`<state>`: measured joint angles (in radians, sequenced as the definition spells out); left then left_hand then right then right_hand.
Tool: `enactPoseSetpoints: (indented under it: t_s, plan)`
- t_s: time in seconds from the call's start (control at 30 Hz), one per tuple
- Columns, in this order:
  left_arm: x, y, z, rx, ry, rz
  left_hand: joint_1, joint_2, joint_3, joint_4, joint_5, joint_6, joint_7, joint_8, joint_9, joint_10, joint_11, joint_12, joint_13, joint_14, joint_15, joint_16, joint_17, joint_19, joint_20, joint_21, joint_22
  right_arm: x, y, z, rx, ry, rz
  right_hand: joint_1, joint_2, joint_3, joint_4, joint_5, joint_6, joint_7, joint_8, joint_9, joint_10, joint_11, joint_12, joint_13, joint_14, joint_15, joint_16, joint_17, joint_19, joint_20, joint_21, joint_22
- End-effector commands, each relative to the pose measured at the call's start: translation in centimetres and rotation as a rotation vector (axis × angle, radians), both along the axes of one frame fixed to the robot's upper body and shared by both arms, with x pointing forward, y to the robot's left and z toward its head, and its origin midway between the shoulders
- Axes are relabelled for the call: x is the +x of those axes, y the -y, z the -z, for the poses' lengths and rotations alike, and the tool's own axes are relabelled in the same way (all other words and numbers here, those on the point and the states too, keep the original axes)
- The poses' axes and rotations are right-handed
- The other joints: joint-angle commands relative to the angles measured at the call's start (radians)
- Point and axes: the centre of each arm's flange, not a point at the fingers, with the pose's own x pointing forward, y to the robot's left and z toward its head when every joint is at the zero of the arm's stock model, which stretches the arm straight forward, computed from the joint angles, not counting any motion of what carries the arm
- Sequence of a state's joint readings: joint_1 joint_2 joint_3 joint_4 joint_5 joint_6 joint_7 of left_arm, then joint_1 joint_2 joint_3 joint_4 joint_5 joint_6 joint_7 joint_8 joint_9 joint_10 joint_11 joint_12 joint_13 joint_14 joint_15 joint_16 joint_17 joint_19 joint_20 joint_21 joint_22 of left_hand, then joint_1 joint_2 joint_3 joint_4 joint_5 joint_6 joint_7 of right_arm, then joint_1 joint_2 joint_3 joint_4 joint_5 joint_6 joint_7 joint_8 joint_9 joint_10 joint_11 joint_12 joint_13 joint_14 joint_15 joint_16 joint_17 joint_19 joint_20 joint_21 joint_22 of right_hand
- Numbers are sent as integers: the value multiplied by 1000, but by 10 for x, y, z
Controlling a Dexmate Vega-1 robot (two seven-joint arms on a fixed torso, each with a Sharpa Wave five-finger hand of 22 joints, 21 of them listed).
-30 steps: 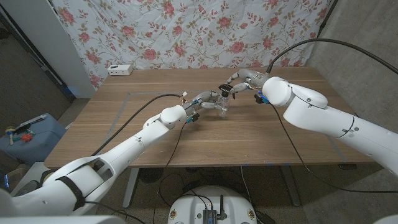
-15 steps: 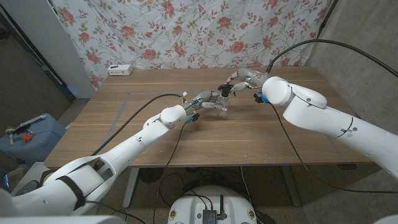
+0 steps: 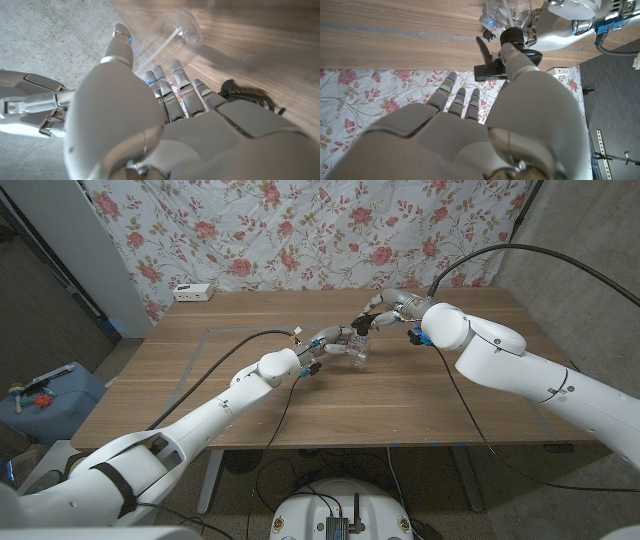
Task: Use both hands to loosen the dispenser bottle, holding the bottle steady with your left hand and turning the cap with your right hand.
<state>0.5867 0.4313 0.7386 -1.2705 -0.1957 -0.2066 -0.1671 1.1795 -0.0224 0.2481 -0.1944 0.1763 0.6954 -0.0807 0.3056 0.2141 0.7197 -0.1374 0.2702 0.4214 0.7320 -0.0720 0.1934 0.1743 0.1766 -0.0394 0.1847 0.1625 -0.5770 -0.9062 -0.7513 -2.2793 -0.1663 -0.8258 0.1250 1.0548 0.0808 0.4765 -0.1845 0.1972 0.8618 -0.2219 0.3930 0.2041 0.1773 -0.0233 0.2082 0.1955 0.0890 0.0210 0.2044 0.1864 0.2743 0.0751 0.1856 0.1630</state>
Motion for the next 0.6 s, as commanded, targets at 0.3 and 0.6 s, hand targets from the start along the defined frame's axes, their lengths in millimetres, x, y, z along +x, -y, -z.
enactPoseSetpoints:
  t_s: [0.3, 0.6]
  plan:
    - [1, 1, 5, 7, -15, 4, -68, 98, 61, 50, 4, 62, 5, 7, 3, 19, -13, 0, 5, 7, -85, 4, 5, 2, -83, -4, 2, -2, -2, -5, 14, 4, -29, 58, 25, 28, 1, 10, 55, 1, 11, -1, 17, -22, 1, -1, 4, -13, 7, 4, -3, -14, 1, 3]
    - [2, 0, 5, 2, -15, 2, -69, 97, 61, 49, 4, 64, 5, 7, 3, 22, -10, -2, 7, 6, -85, 5, 5, 2, -82, -3, 2, -1, -3, -7, 10, 6, -34, 70, 26, 28, 3, 12, 71, 1, 13, -1, 21, -32, -1, -1, 8, -16, 9, 4, -4, -17, 1, 3]
